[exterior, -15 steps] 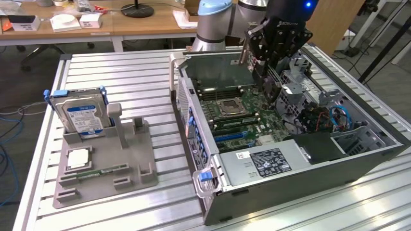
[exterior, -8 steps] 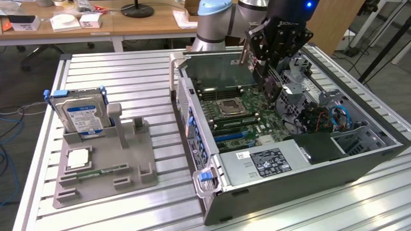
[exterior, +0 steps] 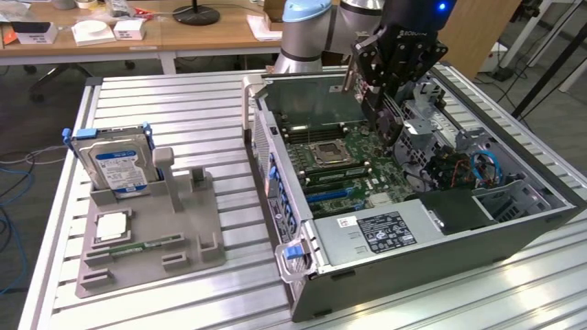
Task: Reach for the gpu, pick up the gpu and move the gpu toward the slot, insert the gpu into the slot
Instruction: 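Insert the gpu into the slot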
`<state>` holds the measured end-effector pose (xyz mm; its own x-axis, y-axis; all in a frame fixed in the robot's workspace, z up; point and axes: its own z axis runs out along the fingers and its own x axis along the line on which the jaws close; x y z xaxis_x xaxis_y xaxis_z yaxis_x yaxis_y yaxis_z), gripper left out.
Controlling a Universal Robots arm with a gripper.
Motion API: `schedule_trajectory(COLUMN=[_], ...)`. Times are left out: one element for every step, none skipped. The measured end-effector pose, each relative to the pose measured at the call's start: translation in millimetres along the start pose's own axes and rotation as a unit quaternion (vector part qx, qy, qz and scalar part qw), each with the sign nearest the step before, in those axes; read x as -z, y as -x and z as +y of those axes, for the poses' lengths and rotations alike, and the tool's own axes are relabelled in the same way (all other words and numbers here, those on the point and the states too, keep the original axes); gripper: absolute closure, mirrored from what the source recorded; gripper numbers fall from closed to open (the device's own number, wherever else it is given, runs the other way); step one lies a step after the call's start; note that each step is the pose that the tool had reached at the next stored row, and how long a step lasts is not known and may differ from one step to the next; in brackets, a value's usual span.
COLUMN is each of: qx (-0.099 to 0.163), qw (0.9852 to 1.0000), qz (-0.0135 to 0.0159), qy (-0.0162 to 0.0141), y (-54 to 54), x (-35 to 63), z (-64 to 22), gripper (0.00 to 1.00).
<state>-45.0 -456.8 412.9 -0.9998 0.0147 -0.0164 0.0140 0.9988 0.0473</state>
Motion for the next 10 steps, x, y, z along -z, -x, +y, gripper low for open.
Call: schedule_trajectory(qx=[0.000,0.000,0.000,0.000,0.000,0.000,0.000,0.000,0.000,0.000], qw=[1.0000,1.0000,1.0000,1.0000,1.0000,1.0000,1.0000,1.0000,1.0000,1.0000], qz=[0.0000,0.0000,0.0000,0.0000,0.0000,0.0000,0.0000,0.0000,0.0000,0.0000], qy=[0.0000,0.0000,0.0000,0.0000,0.0001,0.0001,0.0000,0.0000,0.0000,0.0000], y=[0.0,0.0,0.1,0.4,1.2,2.0,2.9,4.0,5.1,6.1], x=[0.0,0.0,0.0,0.0,-0.1,-0.1,-0.1,-0.1,-0.1,-0.1], z=[0.0,0.0,0.0,0.0,0.0,0.0,0.1,0.0,0.1,0.1], gripper=[0.74,0.74,0.74,0.74,0.74,0.74,0.74,0.74,0.74,0.74])
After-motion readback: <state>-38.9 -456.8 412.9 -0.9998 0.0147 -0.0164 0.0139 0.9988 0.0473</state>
